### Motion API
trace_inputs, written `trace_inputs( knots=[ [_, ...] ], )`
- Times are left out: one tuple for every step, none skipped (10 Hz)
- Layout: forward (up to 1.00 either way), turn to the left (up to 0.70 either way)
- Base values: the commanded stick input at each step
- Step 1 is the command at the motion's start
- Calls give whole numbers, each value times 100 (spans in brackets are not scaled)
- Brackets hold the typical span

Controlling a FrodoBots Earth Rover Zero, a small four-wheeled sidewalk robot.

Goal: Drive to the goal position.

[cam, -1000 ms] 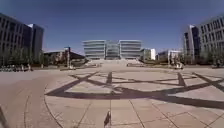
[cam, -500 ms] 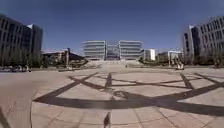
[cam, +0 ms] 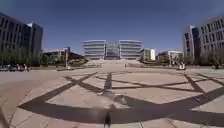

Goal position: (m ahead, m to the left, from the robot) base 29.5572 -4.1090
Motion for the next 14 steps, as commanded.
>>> trace_inputs(
  knots=[
    [70,-1],
    [70,-1],
    [70,-1],
    [70,-1],
    [70,-1],
    [70,-1],
    [70,-1],
    [70,-1],
    [70,-1],
    [70,-1],
    [70,-1],
    [70,-1],
    [70,-1],
    [70,-1]
  ],
)
